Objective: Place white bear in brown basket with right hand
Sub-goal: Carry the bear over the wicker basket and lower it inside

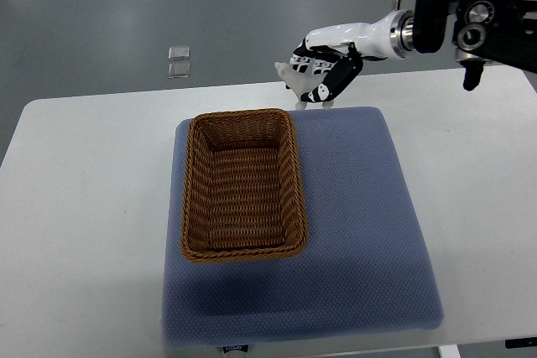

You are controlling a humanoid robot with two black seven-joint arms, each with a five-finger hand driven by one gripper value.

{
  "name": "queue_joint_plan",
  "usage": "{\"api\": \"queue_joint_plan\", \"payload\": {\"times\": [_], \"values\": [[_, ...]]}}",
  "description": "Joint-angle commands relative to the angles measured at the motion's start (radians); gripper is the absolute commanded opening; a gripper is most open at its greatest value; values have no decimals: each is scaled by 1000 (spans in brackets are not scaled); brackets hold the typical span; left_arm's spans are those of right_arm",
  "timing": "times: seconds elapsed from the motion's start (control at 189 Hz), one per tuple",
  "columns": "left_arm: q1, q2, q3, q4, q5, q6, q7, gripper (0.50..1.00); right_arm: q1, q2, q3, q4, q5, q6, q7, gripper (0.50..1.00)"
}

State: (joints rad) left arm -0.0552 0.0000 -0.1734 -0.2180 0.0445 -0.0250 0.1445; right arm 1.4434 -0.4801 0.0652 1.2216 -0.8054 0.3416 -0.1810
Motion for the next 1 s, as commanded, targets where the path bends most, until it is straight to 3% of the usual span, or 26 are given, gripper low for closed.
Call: {"api": "queue_joint_plan", "payload": {"times": [0.0,0.196,0.339,0.894,0.931,0.995], "values": [[0,0,0,0,0,0,1,1000,0,129,-13,-88,-2,-26,2,500],[1,0,-1,5,0,0,0,1000,-29,350,-58,-257,-14,-75,3,500],[0,0,-1,9,0,0,0,1000,-84,436,-59,-321,-20,-90,3,500],[2,0,-1,6,0,0,0,1000,-216,480,-79,-359,-69,-173,5,500],[1,0,-1,6,0,0,1,1000,-221,480,-77,-359,-69,-173,5,564],[0,0,-1,8,0,0,0,1000,-221,480,-77,-359,-69,-173,5,607]]}}
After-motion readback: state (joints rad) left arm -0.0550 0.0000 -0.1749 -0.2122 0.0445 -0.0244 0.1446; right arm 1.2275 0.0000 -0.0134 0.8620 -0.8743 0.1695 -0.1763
